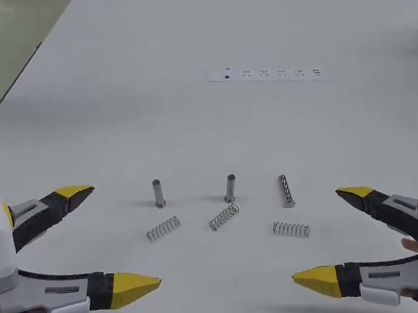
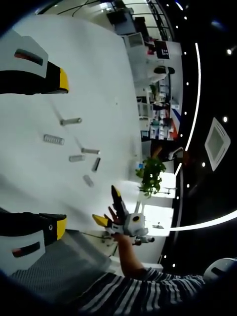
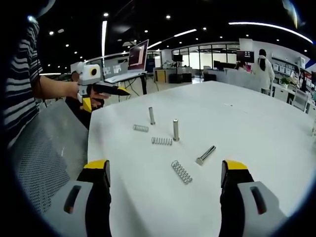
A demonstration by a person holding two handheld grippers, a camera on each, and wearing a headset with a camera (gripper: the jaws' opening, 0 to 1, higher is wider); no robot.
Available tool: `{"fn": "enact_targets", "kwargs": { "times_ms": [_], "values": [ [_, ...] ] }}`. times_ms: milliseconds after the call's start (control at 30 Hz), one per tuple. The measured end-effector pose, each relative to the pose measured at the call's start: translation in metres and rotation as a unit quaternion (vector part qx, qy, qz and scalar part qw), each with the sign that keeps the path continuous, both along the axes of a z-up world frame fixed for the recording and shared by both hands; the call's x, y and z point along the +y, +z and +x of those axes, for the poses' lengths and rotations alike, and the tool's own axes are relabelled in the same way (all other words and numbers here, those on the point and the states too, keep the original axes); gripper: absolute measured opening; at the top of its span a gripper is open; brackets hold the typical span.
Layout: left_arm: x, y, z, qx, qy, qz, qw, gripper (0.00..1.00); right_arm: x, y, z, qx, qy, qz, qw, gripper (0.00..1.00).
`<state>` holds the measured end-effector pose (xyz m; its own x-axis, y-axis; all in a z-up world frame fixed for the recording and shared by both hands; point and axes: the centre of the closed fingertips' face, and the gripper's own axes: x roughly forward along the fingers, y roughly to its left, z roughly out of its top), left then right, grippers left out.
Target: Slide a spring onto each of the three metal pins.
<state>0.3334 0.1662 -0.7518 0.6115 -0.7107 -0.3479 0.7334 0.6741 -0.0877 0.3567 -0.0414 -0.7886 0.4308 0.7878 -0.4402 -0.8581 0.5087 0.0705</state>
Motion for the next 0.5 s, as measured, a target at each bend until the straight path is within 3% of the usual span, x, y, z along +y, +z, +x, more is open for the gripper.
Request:
{"fn": "enact_targets", "kwargs": {
  "times_ms": [500],
  "values": [
    [-0.001,-0.003,-0.002,0.005,-0.001,0.000,1.0000,0.98,0.009,0.008,0.022,0.001,0.000,-0.001,1.0000,0.87]
  ]
}}
